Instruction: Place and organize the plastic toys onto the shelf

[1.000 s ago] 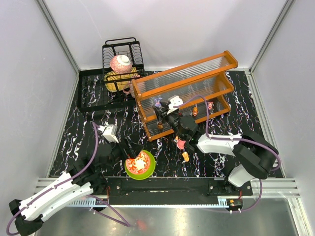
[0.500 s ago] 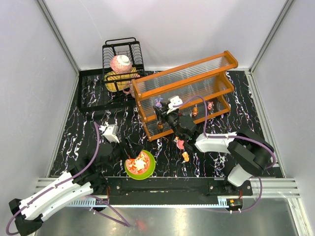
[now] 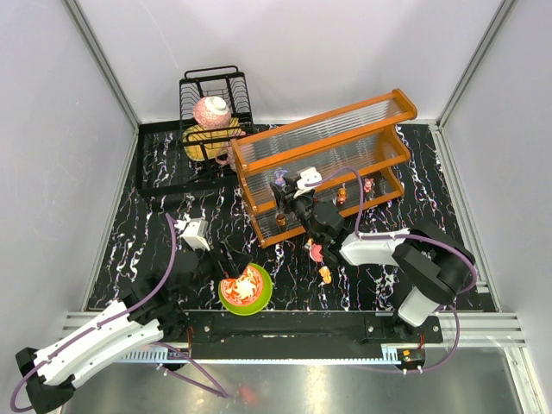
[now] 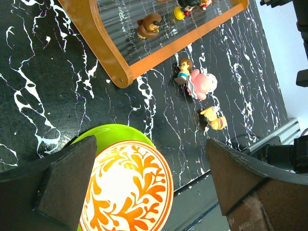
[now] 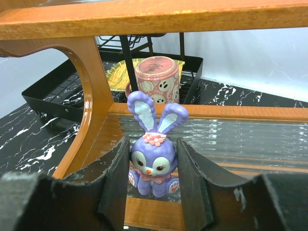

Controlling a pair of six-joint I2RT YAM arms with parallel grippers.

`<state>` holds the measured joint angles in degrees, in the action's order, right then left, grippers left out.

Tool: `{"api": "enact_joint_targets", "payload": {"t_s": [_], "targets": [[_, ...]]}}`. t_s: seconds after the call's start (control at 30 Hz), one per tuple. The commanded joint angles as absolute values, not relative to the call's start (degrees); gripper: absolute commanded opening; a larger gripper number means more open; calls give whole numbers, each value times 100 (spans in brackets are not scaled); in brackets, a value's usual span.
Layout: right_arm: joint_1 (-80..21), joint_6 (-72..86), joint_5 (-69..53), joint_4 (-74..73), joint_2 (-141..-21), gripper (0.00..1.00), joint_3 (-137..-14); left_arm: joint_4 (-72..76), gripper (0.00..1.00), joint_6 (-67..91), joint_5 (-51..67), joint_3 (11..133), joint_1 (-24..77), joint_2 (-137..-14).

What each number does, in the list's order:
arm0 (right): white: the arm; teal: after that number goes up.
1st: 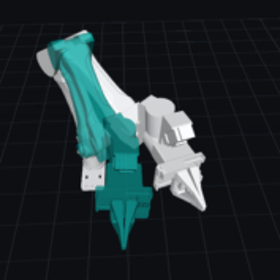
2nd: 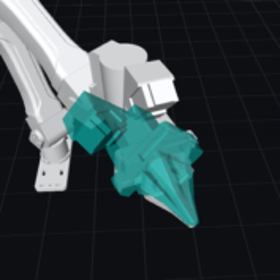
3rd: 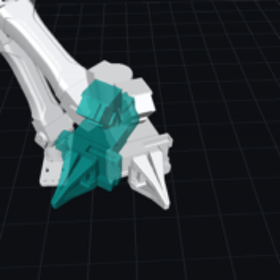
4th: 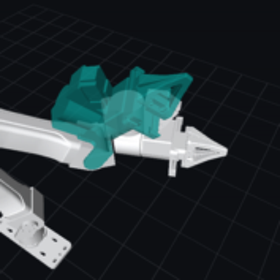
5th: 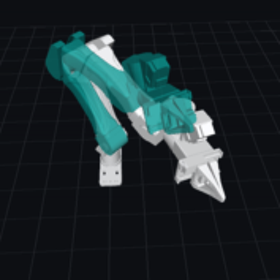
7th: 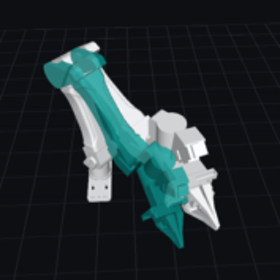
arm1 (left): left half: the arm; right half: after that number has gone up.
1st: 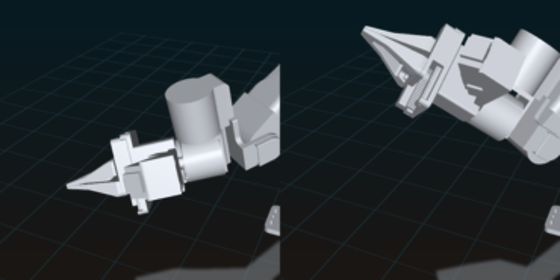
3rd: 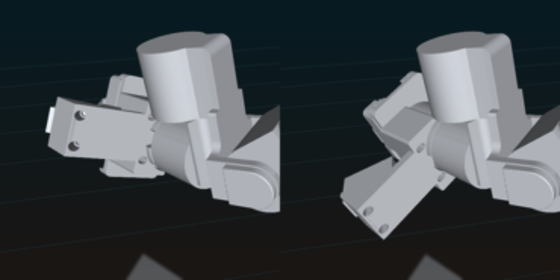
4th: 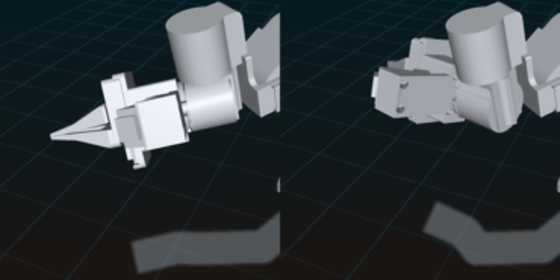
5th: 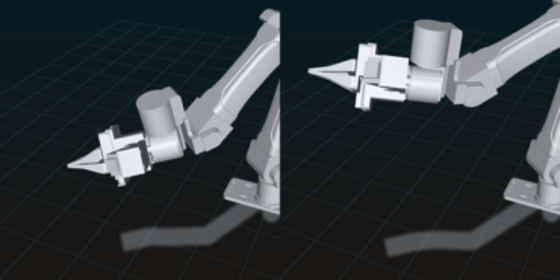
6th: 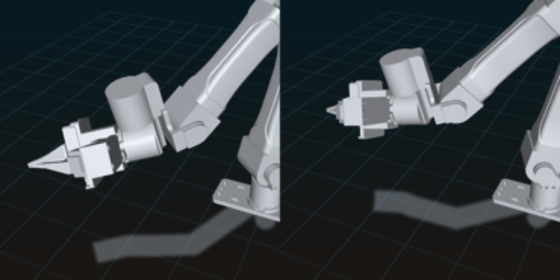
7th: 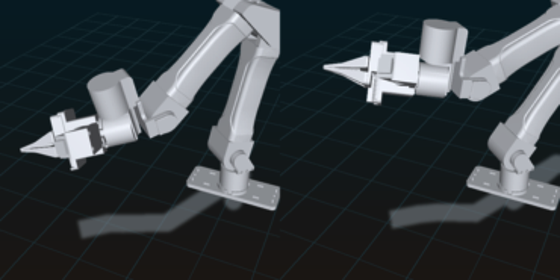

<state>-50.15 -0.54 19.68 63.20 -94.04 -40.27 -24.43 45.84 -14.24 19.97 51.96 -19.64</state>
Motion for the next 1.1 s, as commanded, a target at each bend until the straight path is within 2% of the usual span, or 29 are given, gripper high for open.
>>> {"api": "enact_joint_targets", "payload": {"t_s": [0.0,0.33,0.37,0.53,1.07], "targets": [[-4948,-35,2065,6741,-9475,2,-4166,-2294,99,4482,-1547,2083,5203,-1995],[-4939,158,2100,6890,-9536,17,-4079,-2303,99,4482,-1538,2048,5212,-1978],[-4939,184,2135,6925,-9536,22,-4061,-2311,99,4491,-1538,2030,5203,-1978],[-4931,246,2197,7084,-9545,33,-3982,-2312,99,4500,-1538,2013,5212,-1960],[-4939,255,2188,7163,-9466,55,-3850,-2320,99,4535,-1564,1969,5212,-1942]]}}
